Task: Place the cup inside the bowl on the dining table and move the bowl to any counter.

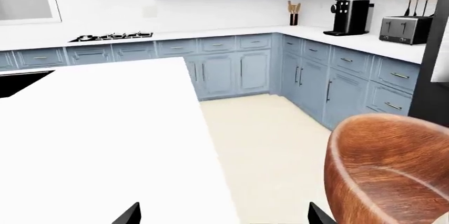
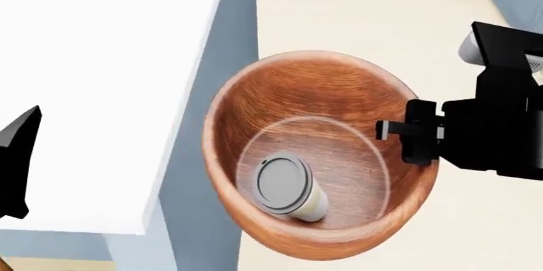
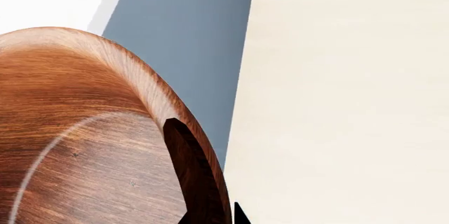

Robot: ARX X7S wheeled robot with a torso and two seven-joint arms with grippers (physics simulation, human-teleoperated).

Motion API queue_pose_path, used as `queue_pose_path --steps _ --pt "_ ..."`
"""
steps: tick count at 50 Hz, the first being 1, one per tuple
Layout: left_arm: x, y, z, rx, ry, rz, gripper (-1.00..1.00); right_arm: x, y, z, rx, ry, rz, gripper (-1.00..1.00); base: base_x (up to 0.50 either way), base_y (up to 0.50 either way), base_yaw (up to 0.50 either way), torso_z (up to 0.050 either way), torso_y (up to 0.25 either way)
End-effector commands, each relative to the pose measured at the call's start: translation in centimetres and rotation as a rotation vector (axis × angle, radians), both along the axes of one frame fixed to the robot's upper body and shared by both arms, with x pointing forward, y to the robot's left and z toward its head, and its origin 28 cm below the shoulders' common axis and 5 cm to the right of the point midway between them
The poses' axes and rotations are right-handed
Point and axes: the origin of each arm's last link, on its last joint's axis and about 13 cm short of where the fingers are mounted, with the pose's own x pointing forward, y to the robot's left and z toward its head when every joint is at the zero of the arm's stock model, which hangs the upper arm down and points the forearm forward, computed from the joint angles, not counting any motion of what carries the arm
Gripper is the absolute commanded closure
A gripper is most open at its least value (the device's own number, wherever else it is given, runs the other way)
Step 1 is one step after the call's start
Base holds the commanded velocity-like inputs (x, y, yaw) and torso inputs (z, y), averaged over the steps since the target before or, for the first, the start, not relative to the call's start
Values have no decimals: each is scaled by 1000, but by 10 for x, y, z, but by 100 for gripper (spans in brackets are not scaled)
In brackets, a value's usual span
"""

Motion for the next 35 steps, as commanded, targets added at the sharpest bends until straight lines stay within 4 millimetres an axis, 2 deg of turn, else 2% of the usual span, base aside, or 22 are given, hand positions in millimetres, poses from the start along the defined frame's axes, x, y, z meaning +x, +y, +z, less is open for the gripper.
queue_pose_path --steps 1,4,12,30,33,35 --pt "12 -2 5 29 10 -9 -100 0 0 5 35 -24 9 100 -208 -503 0 0 0" --pt "19 -4 8 38 7 -15 -100 1 0 5 35 -27 6 100 -193 -503 0 0 0" --pt "22 -3 11 44 3 -25 -100 4 0 5 35 -61 -3 100 7 -500 0 1 0" --pt "23 2 12 39 -1 -14 -100 11 1 4 35 -95 -22 100 428 -355 0 0 1" --pt "10 12 16 36 -1 -14 -100 12 2 4 34 -95 -23 100 445 -364 0 0 3" --pt "12 11 14 35 1 -13 -100 12 1 4 36 -95 -27 100 442 -365 0 0 0"
